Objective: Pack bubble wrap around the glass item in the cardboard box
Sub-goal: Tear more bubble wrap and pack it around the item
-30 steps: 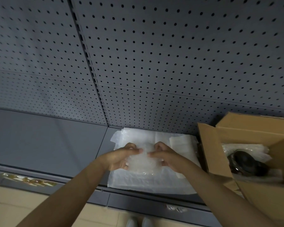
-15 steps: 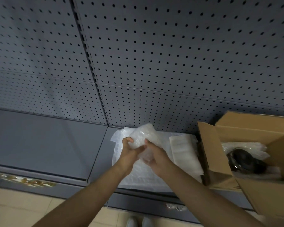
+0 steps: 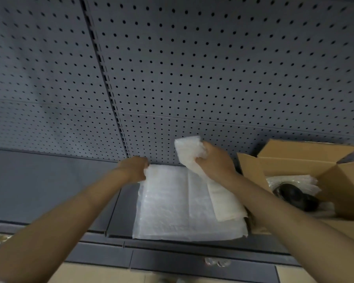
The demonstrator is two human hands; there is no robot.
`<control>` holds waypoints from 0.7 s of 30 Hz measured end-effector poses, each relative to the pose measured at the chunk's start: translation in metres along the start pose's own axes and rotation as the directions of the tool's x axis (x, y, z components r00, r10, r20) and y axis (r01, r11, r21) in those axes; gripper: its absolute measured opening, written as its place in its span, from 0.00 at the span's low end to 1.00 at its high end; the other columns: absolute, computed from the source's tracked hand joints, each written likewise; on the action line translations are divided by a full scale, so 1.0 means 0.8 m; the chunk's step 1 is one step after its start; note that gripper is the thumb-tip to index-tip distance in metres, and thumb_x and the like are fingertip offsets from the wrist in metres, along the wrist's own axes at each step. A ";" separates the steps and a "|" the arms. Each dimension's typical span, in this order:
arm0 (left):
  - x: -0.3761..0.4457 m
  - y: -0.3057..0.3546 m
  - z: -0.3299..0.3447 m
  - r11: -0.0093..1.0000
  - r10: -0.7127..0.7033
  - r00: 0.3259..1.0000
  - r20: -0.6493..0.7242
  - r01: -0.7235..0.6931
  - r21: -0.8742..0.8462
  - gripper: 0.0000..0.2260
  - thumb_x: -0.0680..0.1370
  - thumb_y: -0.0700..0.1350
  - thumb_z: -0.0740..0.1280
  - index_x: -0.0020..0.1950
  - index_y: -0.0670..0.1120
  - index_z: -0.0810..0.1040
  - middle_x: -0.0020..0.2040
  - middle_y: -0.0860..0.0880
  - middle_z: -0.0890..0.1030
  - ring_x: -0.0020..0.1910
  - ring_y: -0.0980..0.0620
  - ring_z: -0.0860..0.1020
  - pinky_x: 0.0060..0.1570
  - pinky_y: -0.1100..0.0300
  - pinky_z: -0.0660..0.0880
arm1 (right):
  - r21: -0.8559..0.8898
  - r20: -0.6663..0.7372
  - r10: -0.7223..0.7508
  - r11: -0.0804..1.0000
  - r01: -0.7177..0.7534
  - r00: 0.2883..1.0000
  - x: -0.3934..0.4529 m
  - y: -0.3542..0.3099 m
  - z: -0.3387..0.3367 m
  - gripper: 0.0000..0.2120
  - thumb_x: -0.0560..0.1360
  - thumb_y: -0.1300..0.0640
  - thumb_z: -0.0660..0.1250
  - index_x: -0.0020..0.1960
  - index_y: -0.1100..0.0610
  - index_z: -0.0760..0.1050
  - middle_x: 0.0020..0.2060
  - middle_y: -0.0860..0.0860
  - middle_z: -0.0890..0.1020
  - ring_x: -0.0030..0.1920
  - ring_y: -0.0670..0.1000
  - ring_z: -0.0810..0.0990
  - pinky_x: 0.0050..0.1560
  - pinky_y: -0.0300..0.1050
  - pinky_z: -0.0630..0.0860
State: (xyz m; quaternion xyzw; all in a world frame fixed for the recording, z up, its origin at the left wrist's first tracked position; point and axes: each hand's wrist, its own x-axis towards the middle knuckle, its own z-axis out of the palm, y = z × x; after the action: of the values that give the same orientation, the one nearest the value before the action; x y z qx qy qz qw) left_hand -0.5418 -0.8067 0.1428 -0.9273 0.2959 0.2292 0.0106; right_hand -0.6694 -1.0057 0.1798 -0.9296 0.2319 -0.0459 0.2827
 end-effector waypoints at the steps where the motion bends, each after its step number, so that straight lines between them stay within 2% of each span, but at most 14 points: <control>1: 0.002 0.006 -0.007 0.997 -0.003 1.000 -0.018 0.004 0.076 0.16 0.77 0.42 0.65 0.65 0.47 0.70 0.61 0.47 0.75 0.57 0.47 0.77 0.54 0.55 0.76 | -0.085 0.002 -0.054 0.995 0.054 0.999 0.000 -0.002 -0.013 0.18 0.76 0.55 0.64 0.66 0.53 0.71 0.57 0.53 0.79 0.54 0.55 0.78 0.47 0.45 0.75; 5: 0.010 0.036 -0.029 0.977 0.023 0.996 -0.083 -0.005 0.214 0.15 0.77 0.42 0.63 0.64 0.45 0.70 0.58 0.46 0.76 0.54 0.47 0.78 0.48 0.55 0.76 | -0.238 0.115 -0.185 0.949 0.208 0.976 0.006 -0.007 -0.055 0.17 0.75 0.52 0.64 0.63 0.48 0.73 0.55 0.52 0.76 0.54 0.53 0.77 0.45 0.44 0.72; 8: 0.012 0.061 -0.039 0.972 0.049 0.989 -0.140 -0.015 0.233 0.16 0.77 0.42 0.64 0.64 0.46 0.70 0.57 0.47 0.77 0.54 0.48 0.78 0.42 0.57 0.73 | -0.312 0.177 -0.235 0.908 0.281 0.956 0.013 -0.005 -0.081 0.15 0.75 0.53 0.63 0.62 0.46 0.74 0.53 0.48 0.75 0.54 0.49 0.75 0.40 0.41 0.68; 10: 0.010 0.077 -0.044 0.975 0.064 0.985 -0.161 -0.027 0.220 0.16 0.77 0.43 0.64 0.65 0.46 0.71 0.58 0.46 0.76 0.55 0.47 0.77 0.44 0.57 0.74 | -0.349 0.188 -0.244 0.889 0.297 0.951 0.014 0.001 -0.099 0.13 0.75 0.53 0.62 0.59 0.47 0.76 0.52 0.48 0.76 0.53 0.49 0.76 0.39 0.42 0.69; 13: 0.003 0.100 -0.051 0.977 0.071 0.984 -0.166 -0.035 0.211 0.18 0.77 0.44 0.65 0.67 0.46 0.70 0.62 0.45 0.72 0.60 0.45 0.73 0.52 0.54 0.75 | -0.354 0.176 -0.220 0.895 0.270 0.959 0.010 0.018 -0.127 0.11 0.75 0.54 0.62 0.56 0.51 0.77 0.51 0.51 0.79 0.52 0.53 0.78 0.46 0.47 0.77; 17: -0.004 0.142 -0.059 0.975 0.068 0.981 -0.183 -0.026 0.222 0.18 0.77 0.43 0.65 0.67 0.45 0.71 0.62 0.45 0.72 0.62 0.45 0.72 0.54 0.54 0.74 | -0.321 0.154 -0.161 0.925 0.204 0.975 0.000 0.069 -0.169 0.13 0.75 0.54 0.64 0.57 0.53 0.78 0.51 0.53 0.81 0.51 0.54 0.79 0.50 0.53 0.79; 21: -0.010 0.206 -0.064 0.975 0.055 0.977 -0.207 -0.008 0.223 0.17 0.78 0.44 0.65 0.67 0.46 0.71 0.63 0.44 0.72 0.61 0.44 0.73 0.55 0.53 0.74 | -0.317 0.112 -0.144 0.933 0.173 0.983 -0.015 0.135 -0.216 0.13 0.74 0.53 0.65 0.58 0.51 0.77 0.50 0.52 0.81 0.49 0.53 0.77 0.47 0.50 0.77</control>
State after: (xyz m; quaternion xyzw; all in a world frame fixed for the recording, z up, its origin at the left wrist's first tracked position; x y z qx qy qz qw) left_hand -0.6173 -0.9459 0.2110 -0.9346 0.3338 0.0950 0.0781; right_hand -0.7615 -1.1662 0.2655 -0.9803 0.1480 0.0109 0.1307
